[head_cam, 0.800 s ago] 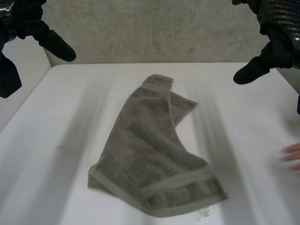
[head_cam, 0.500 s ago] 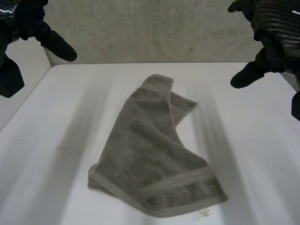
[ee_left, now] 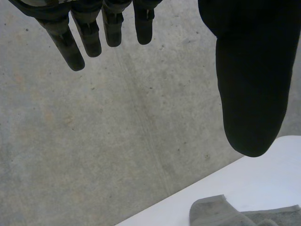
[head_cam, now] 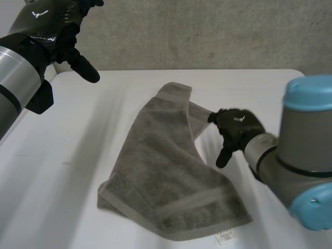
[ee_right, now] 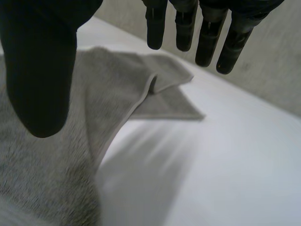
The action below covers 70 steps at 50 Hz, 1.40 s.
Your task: Fold the laundry
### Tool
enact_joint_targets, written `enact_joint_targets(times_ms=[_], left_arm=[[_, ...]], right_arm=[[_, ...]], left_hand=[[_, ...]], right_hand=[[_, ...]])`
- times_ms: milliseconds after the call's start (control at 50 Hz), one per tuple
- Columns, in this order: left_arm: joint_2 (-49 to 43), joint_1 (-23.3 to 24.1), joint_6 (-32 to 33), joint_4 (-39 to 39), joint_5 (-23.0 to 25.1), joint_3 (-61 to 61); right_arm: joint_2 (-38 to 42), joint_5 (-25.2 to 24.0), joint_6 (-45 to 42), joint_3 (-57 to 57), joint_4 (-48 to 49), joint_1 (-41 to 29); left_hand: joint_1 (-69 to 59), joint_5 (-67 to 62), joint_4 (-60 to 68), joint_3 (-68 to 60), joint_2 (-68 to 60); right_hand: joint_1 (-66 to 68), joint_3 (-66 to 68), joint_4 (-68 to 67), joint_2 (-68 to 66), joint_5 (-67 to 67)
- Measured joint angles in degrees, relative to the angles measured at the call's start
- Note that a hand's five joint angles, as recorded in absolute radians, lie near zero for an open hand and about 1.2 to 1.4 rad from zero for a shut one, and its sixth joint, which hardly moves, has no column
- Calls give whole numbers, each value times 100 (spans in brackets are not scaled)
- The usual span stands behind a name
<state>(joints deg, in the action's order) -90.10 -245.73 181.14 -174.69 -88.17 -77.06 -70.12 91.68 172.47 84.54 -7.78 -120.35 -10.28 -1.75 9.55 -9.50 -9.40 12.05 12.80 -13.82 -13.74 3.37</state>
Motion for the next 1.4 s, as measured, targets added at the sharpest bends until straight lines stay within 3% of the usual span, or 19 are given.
enact_joint_targets(times_ms=[120, 400, 560, 600, 660, 820, 900, 1040, 1120, 1180, 1220, 1240, 1340, 1400], left_arm=[[-208, -3, 0, -190, -6, -22], [-533, -15, 9, -234, -9, -2], [-576, -19, 9, -232, -8, -1], [-590, -19, 9, -232, -8, -1], [-633, -19, 9, -238, -8, -1], [-1039, -22, 166, -482, -2, 11], [-1504, -22, 377, -818, 64, 88], [-2641, -15, 895, -1322, 742, 553], [-3492, 22, 1234, -1306, 1666, 1183], [-4018, 65, 1381, -1147, 2354, 1649], [-4107, 76, 1400, -1107, 2478, 1731], [-4485, 149, 1454, -886, 3037, 2080], [-4917, 363, 1460, -319, 3905, 2394], [-5014, 438, 1456, -56, 4193, 2439]], right_arm=[[794, -13, 269, 113, 663, -29], [1386, -157, 280, 172, 1073, -202], [1388, -179, 278, 178, 1062, -247], [1386, -180, 278, 190, 1090, -266], [1386, -185, 275, 204, 1154, -282], [1155, -216, 175, 213, 1196, -286], [592, -280, -92, 284, 1175, -296], [-625, -688, -831, 486, 1123, -413], [-1298, -944, -1125, 638, 1071, -661], [-1643, -1024, -1189, 741, 1048, -814], [-1717, -1037, -1195, 765, 1044, -842], [-1989, -1069, -1201, 862, 1031, -920], [-2278, -1075, -1188, 958, 1023, -950], [-2314, -1068, -1194, 954, 1026, -939]], left_hand=[[0, 0, 0, 0, 0], [0, 0, 0, 0, 0], [0, 0, 0, 0, 0], [0, 0, 0, 0, 0], [0, 0, 0, 0, 0], [0, 0, 0, 0, 0], [0, 0, 0, 0, 0], [0, 0, 0, 0, 0], [0, 0, 0, 0, 0], [0, 0, 0, 0, 0], [0, 0, 0, 0, 0], [0, 0, 0, 0, 0], [0, 0, 0, 0, 0], [-90, -21, 133, -133, -141]], right_hand=[[1021, 1311, -1208, -1168, 1148], [1509, 1916, -1799, -1793, 1704], [2472, 2972, -2866, -2891, 2737], [3937, 4781, -4693, -4716, 4534], [4256, 5449, -5391, -5366, 5184], [4257, 5470, -5424, -5367, 5237], [4257, 5470, -5425, -5367, 5243], [4254, 5470, -5426, -5367, 5246], [4254, 5470, -5426, -5367, 5260], [4254, 5470, -5427, -5367, 5264], [4254, 5470, -5426, -5367, 5265], [4254, 5492, -5426, -5367, 5271], [4254, 5497, -5427, -5367, 5273], [4254, 5497, -5426, -5367, 5273]])
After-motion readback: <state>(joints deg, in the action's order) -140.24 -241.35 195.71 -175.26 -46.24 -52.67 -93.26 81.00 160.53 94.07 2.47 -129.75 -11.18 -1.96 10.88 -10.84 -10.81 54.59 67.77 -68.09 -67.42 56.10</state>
